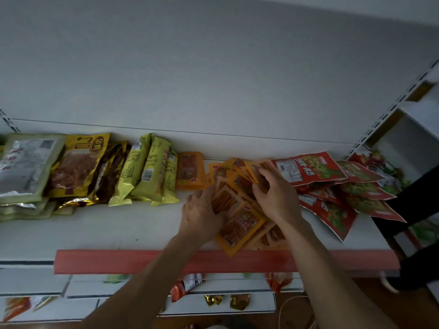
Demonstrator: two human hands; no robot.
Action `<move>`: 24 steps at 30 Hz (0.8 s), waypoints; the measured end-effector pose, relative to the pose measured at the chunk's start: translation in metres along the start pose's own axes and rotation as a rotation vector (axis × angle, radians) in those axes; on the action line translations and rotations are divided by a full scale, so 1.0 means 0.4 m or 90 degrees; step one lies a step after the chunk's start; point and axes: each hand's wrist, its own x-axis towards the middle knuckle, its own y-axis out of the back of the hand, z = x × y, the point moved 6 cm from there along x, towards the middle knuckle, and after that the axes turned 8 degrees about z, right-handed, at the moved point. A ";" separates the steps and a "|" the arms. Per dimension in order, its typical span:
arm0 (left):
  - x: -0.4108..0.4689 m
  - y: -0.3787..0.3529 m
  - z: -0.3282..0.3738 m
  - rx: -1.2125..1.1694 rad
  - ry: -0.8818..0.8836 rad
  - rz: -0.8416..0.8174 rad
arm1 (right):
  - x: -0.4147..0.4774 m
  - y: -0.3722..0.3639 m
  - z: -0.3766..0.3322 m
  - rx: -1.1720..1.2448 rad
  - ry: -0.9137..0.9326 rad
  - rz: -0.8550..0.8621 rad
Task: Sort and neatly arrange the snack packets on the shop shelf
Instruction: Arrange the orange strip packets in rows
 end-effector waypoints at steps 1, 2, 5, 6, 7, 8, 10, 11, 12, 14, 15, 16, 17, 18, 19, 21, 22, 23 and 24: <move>0.002 -0.001 0.003 -0.002 0.015 -0.015 | 0.000 0.006 0.003 0.000 0.006 0.009; 0.004 -0.002 0.005 -0.008 0.028 -0.028 | 0.001 0.013 0.006 0.004 0.012 0.016; 0.002 0.005 0.010 -0.048 0.060 -0.029 | 0.011 0.027 0.011 0.045 -0.002 0.019; 0.000 0.009 0.012 -0.054 0.067 -0.025 | 0.016 0.033 0.013 0.064 -0.006 0.024; -0.001 0.011 0.014 -0.061 0.073 -0.018 | 0.022 0.039 0.017 0.088 -0.014 0.031; 0.000 0.012 0.015 -0.070 0.081 -0.011 | 0.027 0.045 0.022 0.117 -0.028 0.040; -0.002 0.011 0.015 -0.094 0.103 0.002 | 0.030 0.054 0.037 0.173 -0.055 0.050; -0.005 0.011 0.014 -0.113 0.116 0.013 | 0.030 0.056 0.044 0.200 -0.065 0.053; -0.008 0.010 0.013 -0.137 0.130 0.024 | 0.030 0.058 0.051 0.226 -0.075 0.057; -0.015 0.007 0.014 -0.199 0.154 0.039 | 0.031 0.063 0.066 0.288 -0.099 0.071; -0.017 0.005 0.015 -0.242 0.163 0.044 | 0.032 0.064 0.075 0.313 -0.110 0.078; -0.019 0.004 0.015 -0.282 0.172 0.047 | 0.032 0.063 0.083 0.332 -0.118 0.081; -0.021 0.004 0.016 -0.310 0.177 0.049 | 0.032 0.062 0.092 0.350 -0.127 0.084; -0.022 0.006 0.016 -0.324 0.179 0.051 | 0.030 0.064 0.099 0.374 -0.136 0.088; -0.024 0.011 0.018 -0.337 0.179 0.054 | 0.027 0.068 0.105 0.403 -0.146 0.092; -0.029 0.022 0.020 -0.369 0.176 0.066 | 0.019 0.079 0.120 0.471 -0.170 0.101; -0.031 0.029 0.020 -0.380 0.177 0.080 | 0.014 0.083 0.127 0.511 -0.186 0.103; -0.034 0.036 0.022 -0.388 0.179 0.097 | 0.008 0.087 0.135 0.560 -0.205 0.099; -0.036 0.040 0.027 -0.401 0.180 0.111 | 0.003 0.089 0.142 0.615 -0.231 0.086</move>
